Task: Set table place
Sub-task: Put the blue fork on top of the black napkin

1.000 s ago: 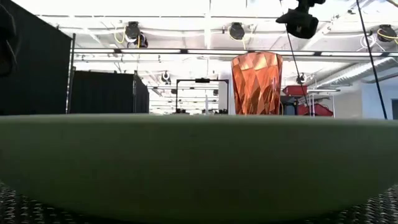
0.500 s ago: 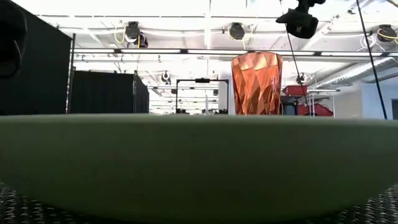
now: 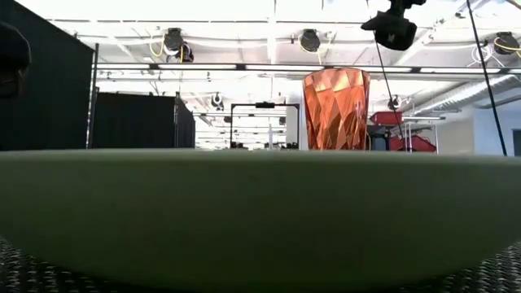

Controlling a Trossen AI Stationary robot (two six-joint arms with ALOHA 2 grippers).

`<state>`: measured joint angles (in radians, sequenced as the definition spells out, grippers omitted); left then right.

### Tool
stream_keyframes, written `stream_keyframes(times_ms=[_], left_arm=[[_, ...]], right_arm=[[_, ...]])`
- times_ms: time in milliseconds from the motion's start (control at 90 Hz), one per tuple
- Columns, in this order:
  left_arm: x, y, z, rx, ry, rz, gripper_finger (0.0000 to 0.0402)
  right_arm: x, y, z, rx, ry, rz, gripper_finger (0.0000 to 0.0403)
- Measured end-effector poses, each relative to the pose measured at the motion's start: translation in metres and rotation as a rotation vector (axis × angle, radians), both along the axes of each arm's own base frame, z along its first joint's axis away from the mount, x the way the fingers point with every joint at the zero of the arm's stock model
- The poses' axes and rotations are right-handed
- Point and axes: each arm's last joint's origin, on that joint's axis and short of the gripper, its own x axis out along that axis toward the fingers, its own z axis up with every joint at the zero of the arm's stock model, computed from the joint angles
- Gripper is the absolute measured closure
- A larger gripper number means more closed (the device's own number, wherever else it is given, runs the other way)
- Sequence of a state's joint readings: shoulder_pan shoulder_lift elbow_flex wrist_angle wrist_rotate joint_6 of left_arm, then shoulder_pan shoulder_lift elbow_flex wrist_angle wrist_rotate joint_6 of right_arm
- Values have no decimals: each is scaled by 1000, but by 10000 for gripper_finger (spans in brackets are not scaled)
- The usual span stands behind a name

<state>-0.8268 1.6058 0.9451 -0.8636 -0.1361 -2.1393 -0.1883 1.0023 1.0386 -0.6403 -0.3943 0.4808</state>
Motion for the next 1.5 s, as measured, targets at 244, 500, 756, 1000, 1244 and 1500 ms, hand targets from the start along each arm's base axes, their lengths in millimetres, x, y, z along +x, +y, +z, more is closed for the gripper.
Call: stream_keyframes(times_ms=[244,500,756,1000,1244,1500], left_arm=[[1,6,6,25,-18,-36,288],[8,20,6,110,-11,-33,288],[22,31,6,88,-7,-125,288],[17,24,5,38,25,-116,288],[23,9,-9,-7,-15,-101,288],[22,5,-18,-36,31,-62,288]], right_arm=[[0,0,0,7,2,-5,149],[1,0,2,8,-17,-9,149],[1,0,2,21,-13,-17,149],[0,0,1,22,-1,-16,149],[1,0,1,4,-6,-5,149],[1,0,1,2,-6,-3,149]])
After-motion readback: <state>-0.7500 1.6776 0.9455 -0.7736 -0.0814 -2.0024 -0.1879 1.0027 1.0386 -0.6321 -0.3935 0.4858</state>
